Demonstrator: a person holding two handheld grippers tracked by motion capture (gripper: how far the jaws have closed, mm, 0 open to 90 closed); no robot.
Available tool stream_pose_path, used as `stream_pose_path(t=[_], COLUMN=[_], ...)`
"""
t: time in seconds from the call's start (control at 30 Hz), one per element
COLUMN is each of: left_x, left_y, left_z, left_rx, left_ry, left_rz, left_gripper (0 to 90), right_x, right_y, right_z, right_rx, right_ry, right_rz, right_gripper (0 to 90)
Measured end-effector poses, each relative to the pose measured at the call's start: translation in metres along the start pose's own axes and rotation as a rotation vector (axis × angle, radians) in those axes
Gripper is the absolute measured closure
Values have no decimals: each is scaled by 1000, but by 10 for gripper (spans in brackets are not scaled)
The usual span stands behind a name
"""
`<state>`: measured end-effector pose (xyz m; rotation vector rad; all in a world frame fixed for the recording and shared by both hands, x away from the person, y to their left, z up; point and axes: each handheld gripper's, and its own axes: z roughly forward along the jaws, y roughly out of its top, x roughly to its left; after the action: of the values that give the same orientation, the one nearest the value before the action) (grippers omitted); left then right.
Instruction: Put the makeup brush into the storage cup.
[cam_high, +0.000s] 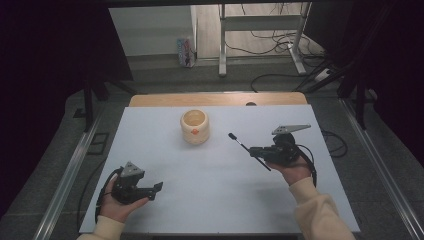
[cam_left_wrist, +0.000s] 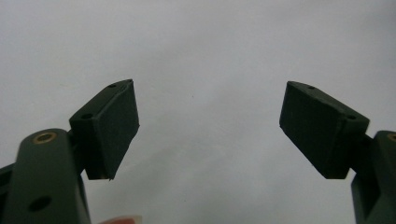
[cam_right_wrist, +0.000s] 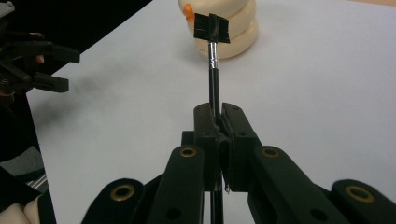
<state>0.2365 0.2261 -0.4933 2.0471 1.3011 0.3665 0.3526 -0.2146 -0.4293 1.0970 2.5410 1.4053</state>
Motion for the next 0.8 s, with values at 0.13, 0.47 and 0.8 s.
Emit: stream_pose_path(t=[0.13, 0.47, 0.8], left_x=[-1, -8, -32], left_y=[0, 6, 34], left_z=[-1, -3, 3], left_rx=[-2, -37, -127], left_ry=[7, -28, -154], left_rz=[5, -6, -35], left_gripper=[206, 206, 208], right_x=[2, 6, 9], right_y=[-3, -9, -8], right_z=[-3, -5, -6], right_rx=[-6, -13, -36], right_ry=[3, 1, 4], right_rz=[0, -4, -13], right_gripper=[859, 860, 860])
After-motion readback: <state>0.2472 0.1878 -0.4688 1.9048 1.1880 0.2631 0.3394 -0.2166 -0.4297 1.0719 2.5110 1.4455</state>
